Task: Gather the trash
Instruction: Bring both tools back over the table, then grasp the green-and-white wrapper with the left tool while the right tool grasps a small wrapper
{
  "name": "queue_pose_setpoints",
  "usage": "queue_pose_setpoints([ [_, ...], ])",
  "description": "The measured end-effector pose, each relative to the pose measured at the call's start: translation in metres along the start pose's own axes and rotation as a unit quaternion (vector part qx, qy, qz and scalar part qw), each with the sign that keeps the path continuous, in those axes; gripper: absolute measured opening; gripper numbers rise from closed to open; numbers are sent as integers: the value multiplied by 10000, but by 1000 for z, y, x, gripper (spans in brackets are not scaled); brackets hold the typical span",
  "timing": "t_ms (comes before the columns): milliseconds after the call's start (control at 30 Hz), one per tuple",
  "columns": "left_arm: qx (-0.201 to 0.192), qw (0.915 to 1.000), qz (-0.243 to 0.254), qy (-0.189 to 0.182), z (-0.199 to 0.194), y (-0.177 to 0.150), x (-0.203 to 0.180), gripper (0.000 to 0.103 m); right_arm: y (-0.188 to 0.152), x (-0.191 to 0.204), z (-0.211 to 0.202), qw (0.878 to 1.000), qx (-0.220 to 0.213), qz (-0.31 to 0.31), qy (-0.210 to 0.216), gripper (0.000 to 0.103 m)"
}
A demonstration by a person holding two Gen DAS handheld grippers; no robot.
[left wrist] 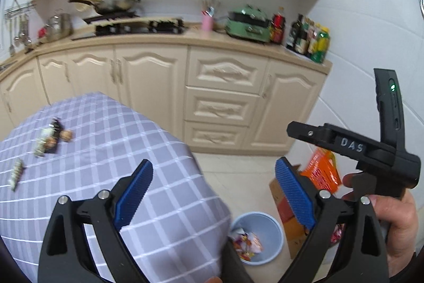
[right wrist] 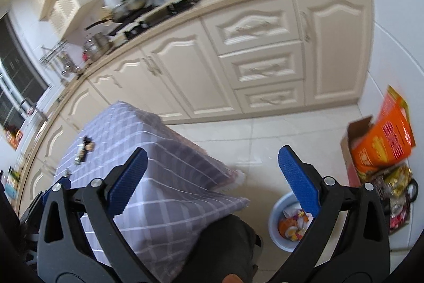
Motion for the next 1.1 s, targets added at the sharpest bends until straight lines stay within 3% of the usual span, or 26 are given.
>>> queue_pose_setpoints([
  [300, -702, 9940, -298, 781, -59, 38, 104, 92, 34, 117, 21, 9947, -99, -780, 664, 97],
  [600, -916, 9764, -811, 1778, -92, 51, 234, 94, 38, 232, 66, 9812, 75, -1474, 1241, 97],
  [700, -840, 9717, -910, 2014, -91, 50, 273, 94, 33, 265, 89, 9768, 234, -1609, 1394, 97],
  [933, -259, 9660, -914, 2403, -62, 39, 339, 94, 25, 316, 129, 9667, 533, -1907, 1624, 97],
  [1100, 210, 9681, -856, 2347, -30, 40, 368, 93, 16, 351, 156, 9580, 721, -2187, 1711, 97],
])
Point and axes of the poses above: each gripper's, at about its wrist camera, not at the fingertips, and z roughly the way its jaws point, x to its left, y to its top, the point moved 8 cm from there along z, roughly the way its jaws point, and after that the axes turned 14 degrees about -z, right-handed, at the moved point
